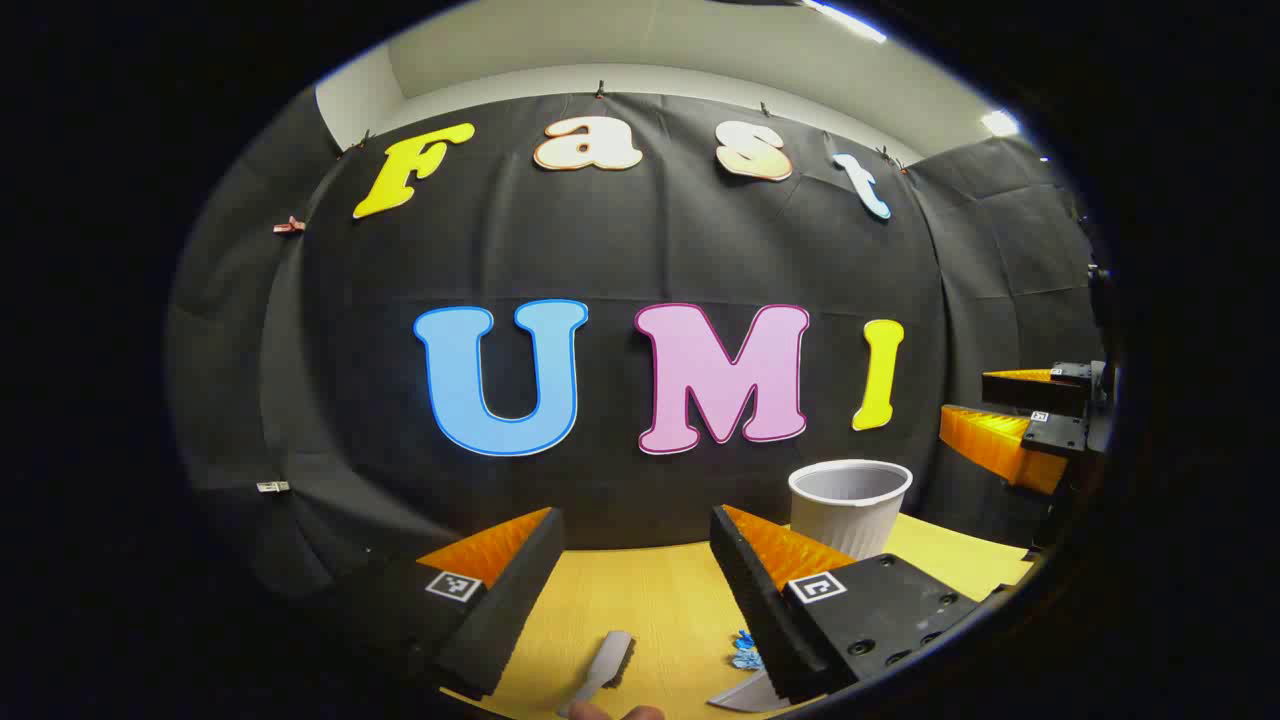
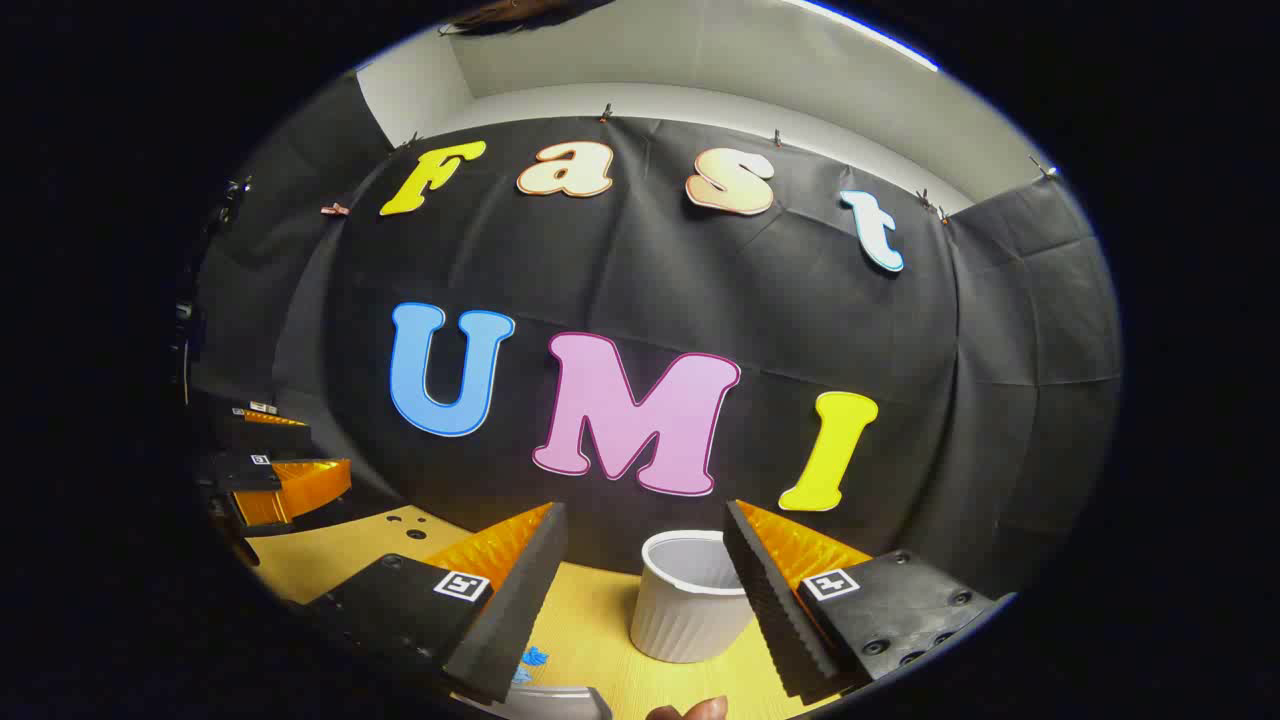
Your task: Pick up the small broom and dustpan from the desktop, sweep the trash into the dustpan with the broom, and then empty the trash into the garbage bin.
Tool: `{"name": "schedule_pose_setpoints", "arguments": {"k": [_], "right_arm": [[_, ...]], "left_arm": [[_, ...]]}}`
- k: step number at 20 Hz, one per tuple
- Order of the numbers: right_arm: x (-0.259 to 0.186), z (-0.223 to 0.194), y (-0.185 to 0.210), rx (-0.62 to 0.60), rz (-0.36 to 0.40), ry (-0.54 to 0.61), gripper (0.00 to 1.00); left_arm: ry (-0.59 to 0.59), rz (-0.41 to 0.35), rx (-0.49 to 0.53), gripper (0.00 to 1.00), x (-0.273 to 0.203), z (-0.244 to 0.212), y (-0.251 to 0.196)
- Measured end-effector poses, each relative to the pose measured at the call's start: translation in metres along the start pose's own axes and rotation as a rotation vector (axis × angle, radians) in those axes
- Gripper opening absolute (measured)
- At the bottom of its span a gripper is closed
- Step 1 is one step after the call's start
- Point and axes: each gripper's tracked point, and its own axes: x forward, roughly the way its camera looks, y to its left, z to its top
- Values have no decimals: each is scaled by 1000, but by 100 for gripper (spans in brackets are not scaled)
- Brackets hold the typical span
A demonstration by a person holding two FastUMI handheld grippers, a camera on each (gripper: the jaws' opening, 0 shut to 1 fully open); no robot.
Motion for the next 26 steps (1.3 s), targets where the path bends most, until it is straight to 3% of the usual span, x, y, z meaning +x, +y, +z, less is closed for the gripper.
{"name": "schedule_pose_setpoints", "arguments": {"k": [14, 20, 22, 23, 26], "right_arm": [[-3, 2, 7, -6, -3, 1, 97], [-6, -8, 16, 6, 55, 41, 98], [-13, -25, 25, 24, 123, 112, 94], [-20, -39, 31, 38, 160, 175, 98], [-49, -95, 40, 97, 256, 430, 98]], "left_arm": [[-13, -26, 19, 95, 0, 3, 3], [0, -29, 19, 95, 0, -4, -1], [2, -27, 16, 95, 0, -6, 0], [3, -25, 17, 95, -1, -9, 0], [9, -15, 19, 95, -1, -14, 5]]}}
